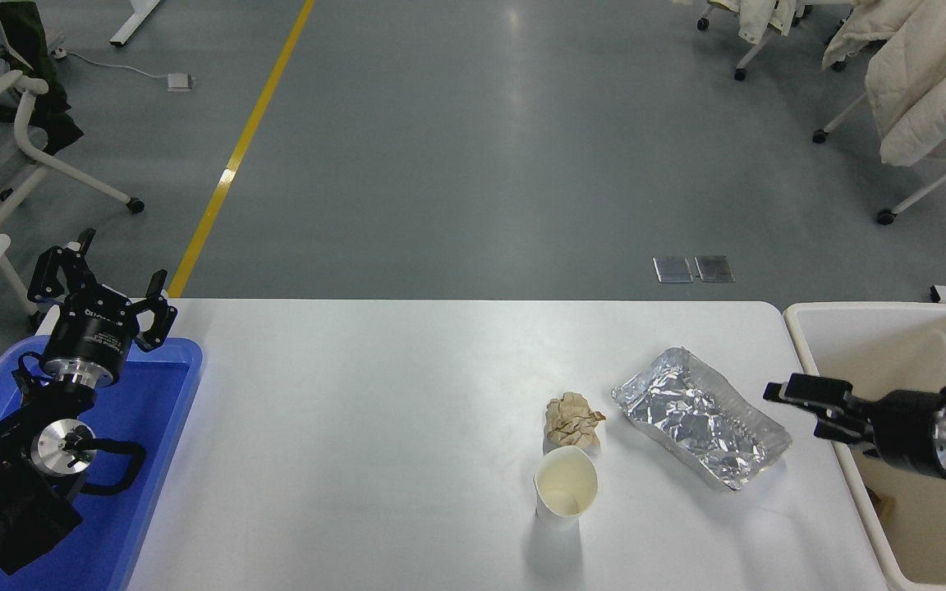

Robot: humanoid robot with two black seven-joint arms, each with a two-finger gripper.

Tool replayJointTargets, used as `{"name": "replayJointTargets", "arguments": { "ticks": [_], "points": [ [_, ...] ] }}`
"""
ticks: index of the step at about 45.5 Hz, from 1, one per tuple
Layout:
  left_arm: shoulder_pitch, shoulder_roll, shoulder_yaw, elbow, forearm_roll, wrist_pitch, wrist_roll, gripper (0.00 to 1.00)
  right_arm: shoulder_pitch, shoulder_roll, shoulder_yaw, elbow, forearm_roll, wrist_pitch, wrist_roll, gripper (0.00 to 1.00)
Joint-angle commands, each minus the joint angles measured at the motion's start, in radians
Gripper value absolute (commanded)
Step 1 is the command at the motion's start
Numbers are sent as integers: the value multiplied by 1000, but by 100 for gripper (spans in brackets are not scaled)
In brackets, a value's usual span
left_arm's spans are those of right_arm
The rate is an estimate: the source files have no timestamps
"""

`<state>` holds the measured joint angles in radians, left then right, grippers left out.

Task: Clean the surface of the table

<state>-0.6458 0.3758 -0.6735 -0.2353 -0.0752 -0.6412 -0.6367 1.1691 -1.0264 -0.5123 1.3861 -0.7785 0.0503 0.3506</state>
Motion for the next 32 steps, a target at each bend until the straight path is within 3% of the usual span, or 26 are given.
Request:
{"name": "replayJointTargets", "arguments": {
  "ticks": [1,6,15,25,32],
  "points": [
    [0,0,0,1,0,0,0,100,17,-40,-6,143,-163,11,-6,100],
    [0,0,0,1,0,-2,0,100,27,-27,-5,183,-185,13,-25,100],
    [0,0,0,1,0,-2,0,100,53,86,6,188,-162,13,-146,100],
    [0,0,0,1,0,-2,0,100,69,218,11,188,83,11,-236,100],
    [0,0,0,-1,0,-2,0,100,80,276,12,188,136,3,-254,100]
  ]
}}
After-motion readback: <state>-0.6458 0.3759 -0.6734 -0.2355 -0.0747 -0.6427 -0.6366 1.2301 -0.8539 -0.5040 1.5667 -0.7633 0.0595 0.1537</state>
